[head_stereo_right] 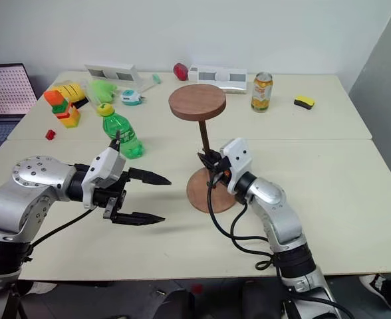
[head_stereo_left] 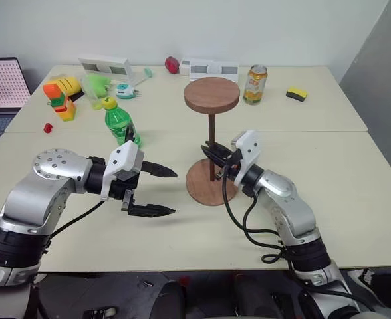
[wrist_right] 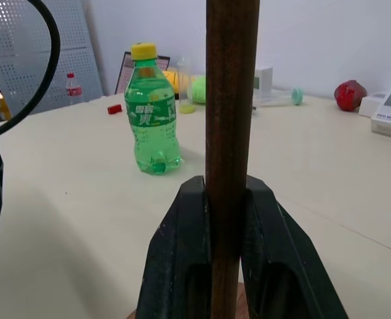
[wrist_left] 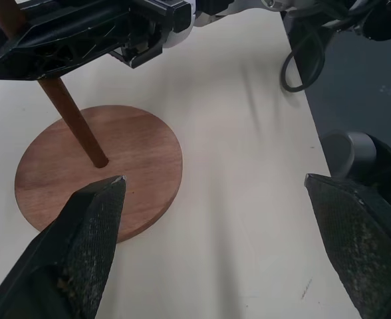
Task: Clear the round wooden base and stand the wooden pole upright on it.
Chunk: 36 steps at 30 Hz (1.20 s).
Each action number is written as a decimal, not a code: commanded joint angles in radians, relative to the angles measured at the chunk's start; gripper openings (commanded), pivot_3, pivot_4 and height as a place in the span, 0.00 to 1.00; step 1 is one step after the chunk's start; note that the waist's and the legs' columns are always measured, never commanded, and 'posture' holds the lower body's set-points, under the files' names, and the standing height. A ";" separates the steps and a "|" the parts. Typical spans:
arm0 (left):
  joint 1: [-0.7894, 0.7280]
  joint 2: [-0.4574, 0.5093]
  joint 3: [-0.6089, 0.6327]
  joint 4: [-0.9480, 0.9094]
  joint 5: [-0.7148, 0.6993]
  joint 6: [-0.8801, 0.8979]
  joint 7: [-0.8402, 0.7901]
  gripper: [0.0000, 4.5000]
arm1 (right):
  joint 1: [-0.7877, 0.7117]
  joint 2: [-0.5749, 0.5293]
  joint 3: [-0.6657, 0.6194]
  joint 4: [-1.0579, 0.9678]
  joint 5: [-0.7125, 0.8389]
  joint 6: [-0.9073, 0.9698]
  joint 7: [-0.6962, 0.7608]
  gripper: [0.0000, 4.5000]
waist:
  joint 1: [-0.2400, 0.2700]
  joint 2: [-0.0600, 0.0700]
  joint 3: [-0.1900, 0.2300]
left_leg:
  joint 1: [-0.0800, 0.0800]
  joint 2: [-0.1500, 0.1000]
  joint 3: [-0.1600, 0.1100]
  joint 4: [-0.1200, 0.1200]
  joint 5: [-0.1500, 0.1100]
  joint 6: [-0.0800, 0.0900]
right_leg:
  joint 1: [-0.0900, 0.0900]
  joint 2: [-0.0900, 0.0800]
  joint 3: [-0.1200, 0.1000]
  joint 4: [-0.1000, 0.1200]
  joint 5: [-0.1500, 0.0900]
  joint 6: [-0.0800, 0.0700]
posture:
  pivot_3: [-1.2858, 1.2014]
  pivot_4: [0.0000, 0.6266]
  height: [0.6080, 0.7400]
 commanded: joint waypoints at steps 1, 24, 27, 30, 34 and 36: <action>-0.019 -0.001 0.016 -0.017 -0.007 -0.011 0.004 1.00 | 0.001 0.004 0.008 0.024 -0.018 0.008 -0.016 0.05 | 0.000 0.000 0.000 | 0.000 0.000 0.000 0.000 0.000 0.000 | 0.000 0.000 0.000 0.000 0.000 0.000 | 0.52 0.24 1.00; -0.006 -0.013 0.021 -0.011 -0.002 -0.011 0.036 1.00 | 0.088 -0.073 0.039 0.072 -0.026 -0.004 0.043 0.05 | 0.009 0.000 -0.001 | 0.004 0.000 -0.001 -0.001 0.000 0.000 | 0.006 0.000 -0.001 -0.003 0.000 0.000 | 0.52 0.24 1.00; -0.005 -0.012 0.021 -0.013 -0.005 -0.009 0.036 1.00 | 0.091 -0.080 0.050 0.086 -0.041 -0.013 0.047 0.05 | 0.009 0.000 -0.001 | 0.008 0.000 -0.001 -0.002 0.000 0.000 | 0.009 0.000 -0.001 -0.003 0.000 0.000 | 0.52 0.24 1.00; -0.002 -0.008 0.022 -0.012 -0.006 -0.010 0.034 1.00 | 0.109 -0.087 0.063 0.081 -0.049 -0.015 0.055 0.05 | 0.009 0.000 -0.001 | 0.009 0.000 -0.001 -0.002 0.000 0.000 | 0.009 0.000 0.000 -0.003 0.000 0.000 | 0.52 0.24 1.00; 0.012 -0.004 0.027 -0.022 -0.011 -0.006 0.036 1.00 | 0.111 -0.082 0.069 0.049 -0.047 -0.008 0.049 0.05 | 0.009 0.000 -0.002 | 0.009 0.000 -0.001 -0.002 0.000 0.000 | 0.009 0.000 0.000 -0.003 0.000 0.000 | 0.52 0.24 1.00; 0.013 -0.006 0.027 -0.025 -0.013 -0.003 0.040 1.00 | 0.101 -0.080 0.057 0.030 -0.037 -0.002 0.045 0.13 | 0.009 0.000 -0.002 | 0.009 0.000 -0.001 -0.002 0.000 0.000 | 0.009 0.000 0.000 -0.003 0.000 0.000 | 0.52 0.24 1.00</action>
